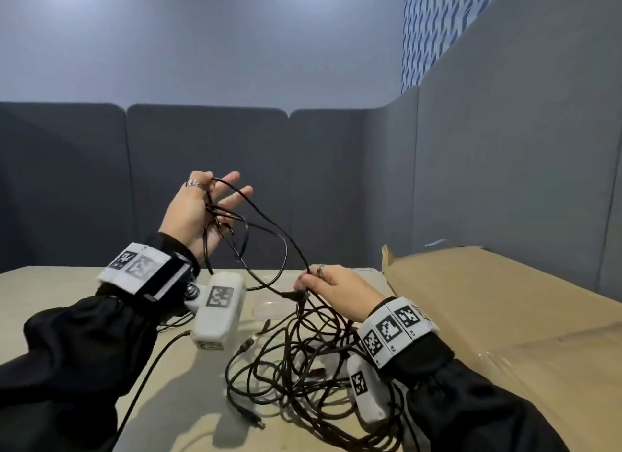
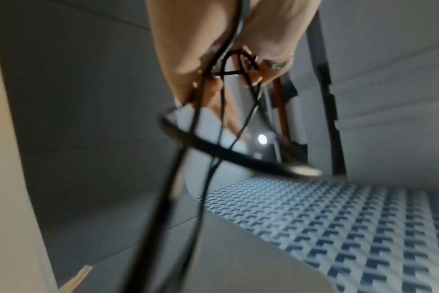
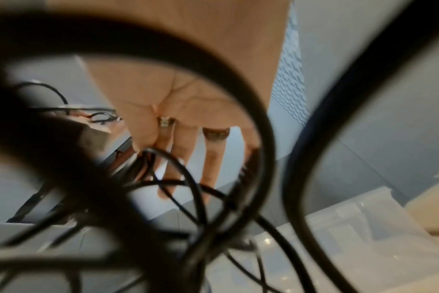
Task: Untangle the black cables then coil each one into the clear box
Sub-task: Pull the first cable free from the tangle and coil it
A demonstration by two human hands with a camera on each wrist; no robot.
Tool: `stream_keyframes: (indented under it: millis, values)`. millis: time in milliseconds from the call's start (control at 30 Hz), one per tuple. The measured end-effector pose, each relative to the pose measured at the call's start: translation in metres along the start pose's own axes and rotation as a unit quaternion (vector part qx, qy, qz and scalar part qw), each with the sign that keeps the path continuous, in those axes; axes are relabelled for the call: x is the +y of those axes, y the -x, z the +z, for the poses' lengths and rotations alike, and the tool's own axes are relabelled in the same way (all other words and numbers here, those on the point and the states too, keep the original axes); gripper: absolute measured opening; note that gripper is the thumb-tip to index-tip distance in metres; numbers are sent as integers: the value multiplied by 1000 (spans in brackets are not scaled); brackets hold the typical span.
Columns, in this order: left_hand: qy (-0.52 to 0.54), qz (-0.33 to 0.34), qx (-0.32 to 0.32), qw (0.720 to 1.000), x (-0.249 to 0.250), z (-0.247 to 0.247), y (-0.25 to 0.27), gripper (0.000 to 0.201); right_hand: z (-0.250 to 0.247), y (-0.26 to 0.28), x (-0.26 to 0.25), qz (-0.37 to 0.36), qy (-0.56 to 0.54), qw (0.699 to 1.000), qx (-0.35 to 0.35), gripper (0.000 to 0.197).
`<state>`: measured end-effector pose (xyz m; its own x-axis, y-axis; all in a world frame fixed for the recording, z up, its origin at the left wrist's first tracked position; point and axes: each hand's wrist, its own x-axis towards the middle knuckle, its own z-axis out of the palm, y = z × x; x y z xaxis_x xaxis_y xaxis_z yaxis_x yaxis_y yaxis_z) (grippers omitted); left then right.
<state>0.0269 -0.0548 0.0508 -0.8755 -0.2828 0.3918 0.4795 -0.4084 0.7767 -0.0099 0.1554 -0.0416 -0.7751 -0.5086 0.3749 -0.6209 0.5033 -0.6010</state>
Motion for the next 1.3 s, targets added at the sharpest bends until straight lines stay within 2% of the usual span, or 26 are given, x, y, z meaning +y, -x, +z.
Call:
stream_keyframes:
  millis: [67,100,133,167,200,267,300,333,367,400,433,467,567,633,667,700,767,900,1000,1067,1133,1200,1300]
  values:
    - [21,-49,-55,997,-1,-1,3,38,1,0,-1,-4,-44,998,51,27]
    - [-23,-51,-87,995,0,2,5,37,1,1,-1,-9,-61,996,72,26]
    - [-110,-31,-114,987,-1,5,7,32,-1,2,-3,-16,-74,993,89,25]
    - [-230,6,-137,963,-2,10,11,25,-1,3,-4,-26,-85,991,102,24]
    - [-361,42,-160,918,-4,16,17,23,-2,3,-6,-36,-97,988,112,24]
    - [-570,90,-220,786,-11,26,27,41,-2,4,-8,-53,-107,984,129,23]
    - [-647,95,-244,716,-16,31,32,46,-3,5,-9,-59,-107,983,138,24]
    - [-701,109,-253,658,-19,35,37,45,-3,5,-10,-66,-110,981,146,24]
    - [-730,130,-250,623,-21,37,38,40,-4,6,-11,-74,-118,979,152,24]
    - [-737,147,-242,613,-21,39,37,33,-4,6,-12,-82,-127,976,157,23]
    - [-729,156,-239,622,-20,38,35,30,-5,6,-13,-85,-137,975,156,22]
    - [-705,154,-243,649,-19,37,32,30,-5,7,-14,-82,-148,975,145,20]
    - [-563,112,-245,781,-15,34,28,25,-7,9,-15,-55,-170,983,46,20]
    - [-456,82,-199,864,-11,31,24,24,-5,12,-14,-30,-136,990,-35,27]
    - [-405,74,-169,895,-8,30,21,24,-2,13,-12,-15,-103,992,-70,30]
    - [-363,73,-138,919,-4,28,16,24,1,14,-10,2,-71,993,-99,31]
    - [-307,81,-77,945,5,22,8,23,5,14,-6,29,-38,990,-131,35]
    - [-216,113,12,970,12,8,0,20,-3,12,3,44,12,997,-68,36]
    - [-169,141,67,973,8,1,-5,20,-14,13,7,61,50,996,-48,30]
    - [-108,160,134,972,7,-2,-11,19,-18,12,15,85,81,992,-42,24]
    - [-37,168,224,959,10,-8,-16,20,-20,13,23,120,103,987,-39,18]
    - [-11,185,300,936,15,-18,-21,24,-24,11,30,149,104,983,-29,18]
    - [40,232,372,898,21,-36,-28,25,-28,13,32,156,141,977,-22,8]
